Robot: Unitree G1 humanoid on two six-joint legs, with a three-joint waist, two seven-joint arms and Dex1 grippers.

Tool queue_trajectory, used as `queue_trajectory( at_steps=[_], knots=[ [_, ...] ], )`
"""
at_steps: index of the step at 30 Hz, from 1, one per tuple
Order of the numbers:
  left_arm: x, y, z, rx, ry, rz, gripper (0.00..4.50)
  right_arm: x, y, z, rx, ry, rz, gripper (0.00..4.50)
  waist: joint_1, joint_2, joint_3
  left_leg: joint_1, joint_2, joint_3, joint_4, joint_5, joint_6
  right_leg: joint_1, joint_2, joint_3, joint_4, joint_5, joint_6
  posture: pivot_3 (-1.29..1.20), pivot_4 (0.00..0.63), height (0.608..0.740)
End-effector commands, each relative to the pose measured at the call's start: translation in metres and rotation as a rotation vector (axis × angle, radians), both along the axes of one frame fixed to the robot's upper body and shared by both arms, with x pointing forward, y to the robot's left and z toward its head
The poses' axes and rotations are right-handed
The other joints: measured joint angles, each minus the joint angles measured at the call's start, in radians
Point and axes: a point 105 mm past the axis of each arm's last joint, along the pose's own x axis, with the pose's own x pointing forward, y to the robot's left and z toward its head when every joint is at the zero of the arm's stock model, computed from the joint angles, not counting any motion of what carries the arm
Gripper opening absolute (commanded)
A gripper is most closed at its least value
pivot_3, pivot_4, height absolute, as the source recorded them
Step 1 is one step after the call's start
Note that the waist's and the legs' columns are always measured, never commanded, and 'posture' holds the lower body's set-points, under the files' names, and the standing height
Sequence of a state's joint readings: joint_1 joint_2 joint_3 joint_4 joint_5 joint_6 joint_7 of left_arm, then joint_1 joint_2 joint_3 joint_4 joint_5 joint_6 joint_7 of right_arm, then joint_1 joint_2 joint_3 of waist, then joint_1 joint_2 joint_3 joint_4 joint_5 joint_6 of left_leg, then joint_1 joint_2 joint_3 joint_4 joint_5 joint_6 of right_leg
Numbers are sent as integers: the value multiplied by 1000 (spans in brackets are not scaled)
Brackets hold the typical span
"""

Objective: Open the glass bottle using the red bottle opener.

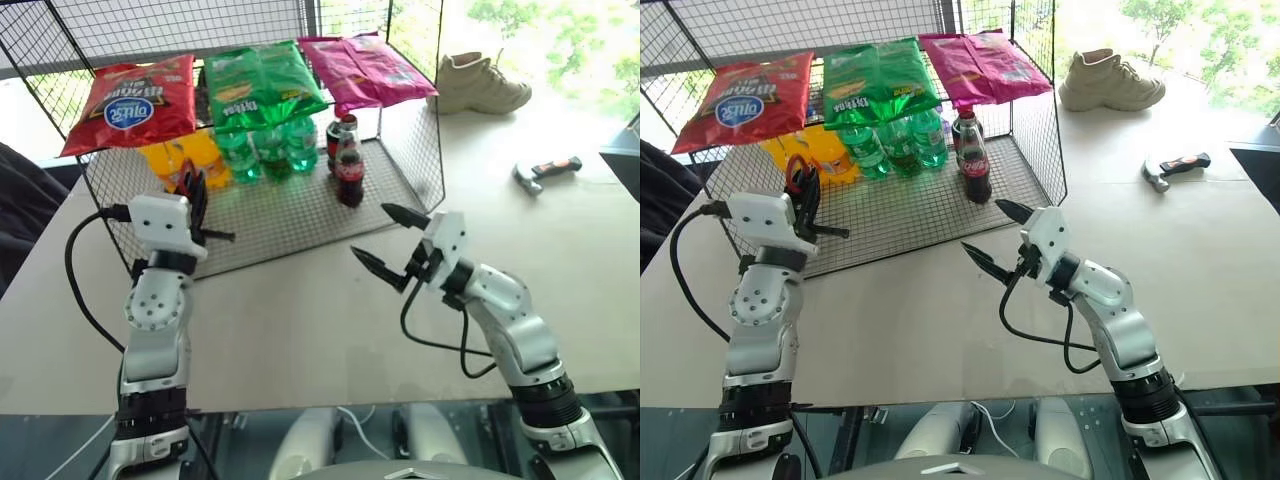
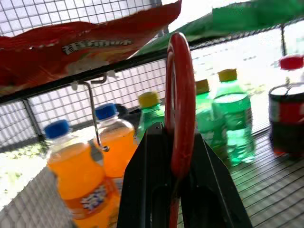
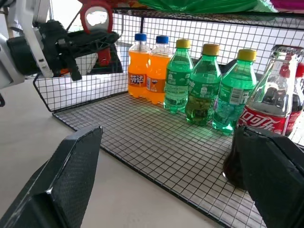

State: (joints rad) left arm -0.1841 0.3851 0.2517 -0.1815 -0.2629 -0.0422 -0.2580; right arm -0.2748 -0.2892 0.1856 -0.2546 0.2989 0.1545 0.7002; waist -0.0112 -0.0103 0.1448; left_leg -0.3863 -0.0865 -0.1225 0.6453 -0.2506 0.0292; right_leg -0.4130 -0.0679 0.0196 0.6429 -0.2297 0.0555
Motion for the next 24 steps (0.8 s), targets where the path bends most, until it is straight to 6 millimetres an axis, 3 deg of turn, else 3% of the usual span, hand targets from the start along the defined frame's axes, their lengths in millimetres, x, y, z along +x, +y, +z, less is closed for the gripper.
queue_trajectory(
  at_steps=[1,6,13,17,24],
  knots=[
    [-16,-39,10,-86,65,-338,49,-5,-7,6,-21,31,55,4500,0,0,0,0,0,0,0,0,0,0,0,0,0,0,0,0,150,740],
    [-37,-74,-3,-199,268,-710,49,-10,-8,-5,-96,198,165,4500,-2,0,0,0,1,1,0,-1,1,1,1,1,0,0,0,0,150,740],
    [-53,-113,-12,-421,481,-1125,49,-26,12,-5,-109,471,379,4500,0,0,0,1,2,1,1,-3,4,2,2,2,0,0,0,0,150,740],
    [-54,-128,-14,-480,542,-1250,49,-38,21,2,-99,597,525,4500,0,0,0,1,1,1,2,-2,4,2,2,1,0,0,0,0,150,740],
    [-51,-141,-20,-474,575,-1316,49,-50,31,16,-58,725,677,4500,-1,0,0,0,1,2,2,-1,2,1,1,2,-1,0,0,0,150,740]
  ],
)
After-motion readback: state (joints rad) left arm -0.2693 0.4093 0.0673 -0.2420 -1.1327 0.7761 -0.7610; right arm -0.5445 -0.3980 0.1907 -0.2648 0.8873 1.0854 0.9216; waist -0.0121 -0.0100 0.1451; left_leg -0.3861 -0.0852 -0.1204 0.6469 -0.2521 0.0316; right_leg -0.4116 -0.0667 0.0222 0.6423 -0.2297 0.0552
